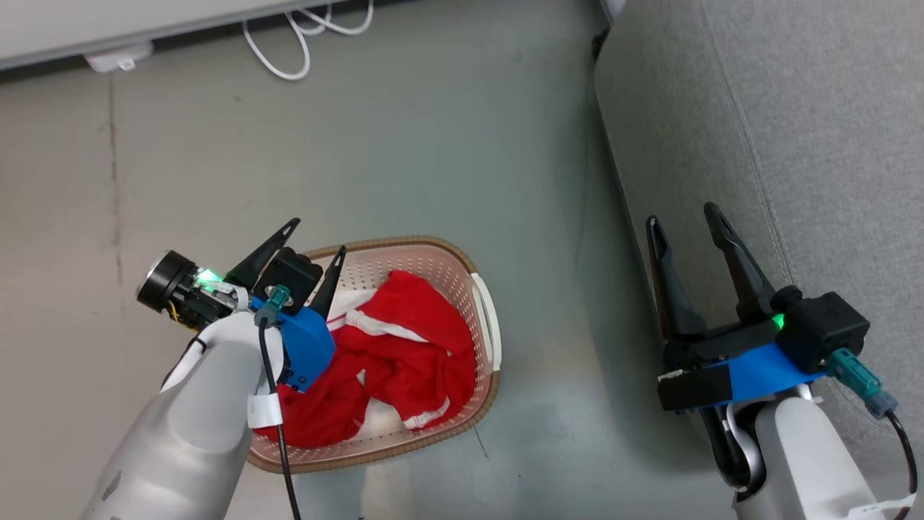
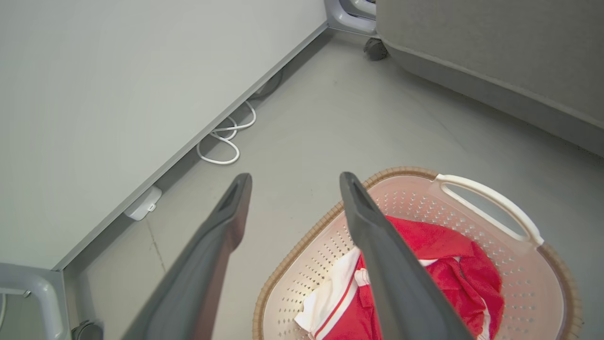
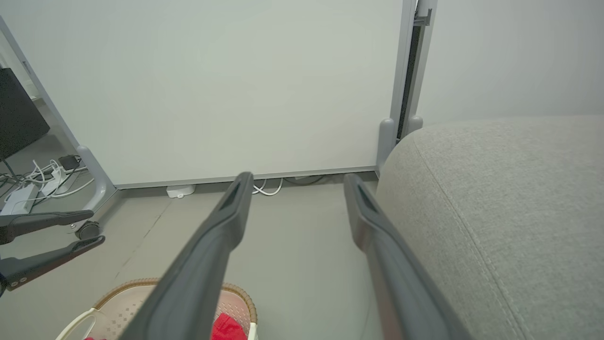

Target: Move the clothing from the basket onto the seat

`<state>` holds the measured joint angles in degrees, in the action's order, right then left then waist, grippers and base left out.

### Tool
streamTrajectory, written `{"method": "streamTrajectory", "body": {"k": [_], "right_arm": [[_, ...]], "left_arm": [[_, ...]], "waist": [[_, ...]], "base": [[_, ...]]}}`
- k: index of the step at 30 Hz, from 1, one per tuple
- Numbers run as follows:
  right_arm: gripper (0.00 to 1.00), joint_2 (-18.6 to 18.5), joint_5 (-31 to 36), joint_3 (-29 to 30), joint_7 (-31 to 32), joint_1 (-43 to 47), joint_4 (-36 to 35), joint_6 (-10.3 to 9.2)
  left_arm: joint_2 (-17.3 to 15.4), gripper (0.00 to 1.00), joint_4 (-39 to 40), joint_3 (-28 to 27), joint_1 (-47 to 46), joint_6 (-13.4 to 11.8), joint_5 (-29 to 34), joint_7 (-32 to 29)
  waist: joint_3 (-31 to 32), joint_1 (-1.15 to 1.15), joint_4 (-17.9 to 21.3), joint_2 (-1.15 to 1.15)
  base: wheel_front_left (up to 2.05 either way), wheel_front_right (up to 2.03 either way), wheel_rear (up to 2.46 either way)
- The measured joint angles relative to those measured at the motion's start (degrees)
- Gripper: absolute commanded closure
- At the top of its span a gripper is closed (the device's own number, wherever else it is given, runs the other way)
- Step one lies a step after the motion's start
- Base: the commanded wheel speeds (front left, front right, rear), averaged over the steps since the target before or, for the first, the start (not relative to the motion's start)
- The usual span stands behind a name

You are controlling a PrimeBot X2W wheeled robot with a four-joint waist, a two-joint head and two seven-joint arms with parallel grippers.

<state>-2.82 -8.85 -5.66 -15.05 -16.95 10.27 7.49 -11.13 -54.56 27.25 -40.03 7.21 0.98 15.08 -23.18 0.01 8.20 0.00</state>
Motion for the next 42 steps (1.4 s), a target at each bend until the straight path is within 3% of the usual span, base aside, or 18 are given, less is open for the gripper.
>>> {"method": "streamTrajectory", "body": {"k": [15, 28, 40, 41, 42], "right_arm": [[0.0, 0.0, -0.9, -1.4, 0.0, -6.7, -3.5, -0.01], [0.0, 0.0, -2.4, -2.0, 0.0, -9.7, -8.1, 0.0], [0.0, 0.0, -3.9, -2.4, 0.0, -10.6, -11.7, 0.0], [0.0, 0.0, -3.9, -2.4, 0.0, -10.6, -11.7, -0.01], [0.0, 0.0, -3.9, -2.4, 0.0, -10.6, -11.7, 0.0]], "left_arm": [[-2.7, 0.0, -16.7, 21.4, -11.5, 0.2, -0.5, -5.9], [-8.3, 0.0, -19.0, 33.8, -18.3, 0.2, -4.3, -22.3], [-12.6, 0.0, -19.1, 41.1, -22.6, 0.2, -10.3, -26.9], [-12.7, 0.13, -19.1, 41.7, -22.9, 0.2, -10.5, -27.2], [-12.7, 0.13, -19.1, 42.0, -23.2, 0.2, -10.7, -27.3]], "waist": [[-16.2, 0.0, 6.0, 0.0], [-27.6, 0.0, 10.1, 0.0], [-35.5, -0.01, 13.3, 0.0], [-35.9, -0.01, 13.5, 0.0], [-36.1, -0.02, 13.6, 0.01]], "base": [[0.0, 0.0, 0.0], [0.0, 0.0, 0.0], [0.0, 0.0, 0.0], [0.0, 0.0, 0.0], [0.0, 0.0, 0.0]]}}
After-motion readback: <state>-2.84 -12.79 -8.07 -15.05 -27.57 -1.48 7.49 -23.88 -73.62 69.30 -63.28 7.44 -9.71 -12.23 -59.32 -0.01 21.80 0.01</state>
